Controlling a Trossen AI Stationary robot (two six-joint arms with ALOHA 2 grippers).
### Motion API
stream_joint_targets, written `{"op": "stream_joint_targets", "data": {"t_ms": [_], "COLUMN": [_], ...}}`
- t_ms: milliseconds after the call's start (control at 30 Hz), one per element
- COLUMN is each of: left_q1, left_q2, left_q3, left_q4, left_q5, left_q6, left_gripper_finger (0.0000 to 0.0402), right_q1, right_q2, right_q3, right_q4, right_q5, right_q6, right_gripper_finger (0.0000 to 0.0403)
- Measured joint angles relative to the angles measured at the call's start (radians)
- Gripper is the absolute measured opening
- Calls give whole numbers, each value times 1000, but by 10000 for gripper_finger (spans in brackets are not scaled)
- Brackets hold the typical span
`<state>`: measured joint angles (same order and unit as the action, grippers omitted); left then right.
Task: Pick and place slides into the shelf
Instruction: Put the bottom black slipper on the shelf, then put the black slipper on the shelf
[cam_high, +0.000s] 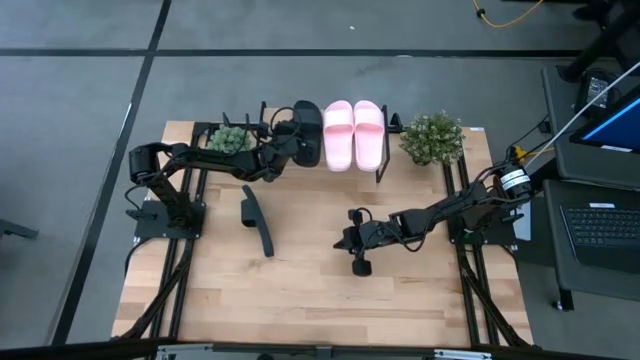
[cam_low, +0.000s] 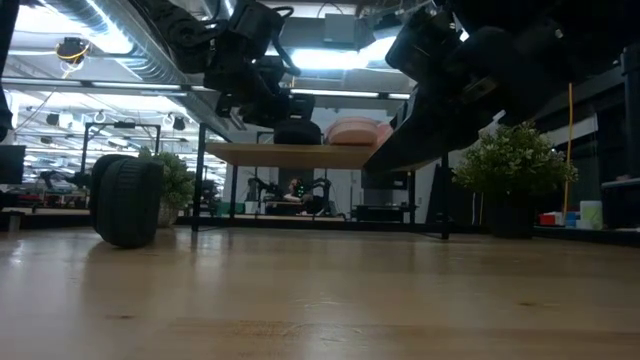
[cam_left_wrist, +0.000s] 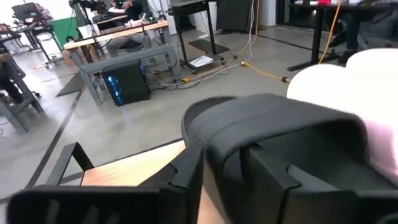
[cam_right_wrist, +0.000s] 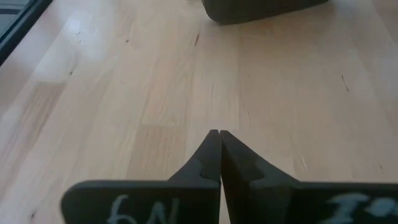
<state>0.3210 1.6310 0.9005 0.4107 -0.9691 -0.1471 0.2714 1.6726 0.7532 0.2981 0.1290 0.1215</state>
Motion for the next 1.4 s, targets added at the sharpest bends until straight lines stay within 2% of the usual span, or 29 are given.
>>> {"op": "stream_joint_targets", "data": {"t_ms": [167, 333, 500, 667, 867, 1233, 1400], "left_q1": [-9, -11, -15, -37, -66, -124, -175], "left_q2": [0, -9, -20, -30, -49, -166, -253], "left_q3": [0, 0, 0, 0, 0, -1, -1], "left_q4": [-17, -19, -24, -27, -38, -78, -193], "left_q5": [0, -2, -4, -6, -5, -15, -16], "left_q6": [1, 1, 5, 105, 158, 256, 264], "left_gripper_finger": [129, 146, 148, 148, 148, 148, 148], "right_q1": [0, 0, 0, 0, 0, 0, 0], "right_q2": [0, 0, 0, 0, 0, 0, 0], "right_q3": [0, 0, 0, 0, 0, 0, 0], "right_q4": [0, 0, 0, -2, -2, -5, -9], "right_q5": [-1, -1, -1, -1, -1, -1, -2], "right_q6": [0, 0, 0, 0, 4, 5, 5], "right_gripper_finger": [3, 3, 3, 3, 3, 3, 3]}}
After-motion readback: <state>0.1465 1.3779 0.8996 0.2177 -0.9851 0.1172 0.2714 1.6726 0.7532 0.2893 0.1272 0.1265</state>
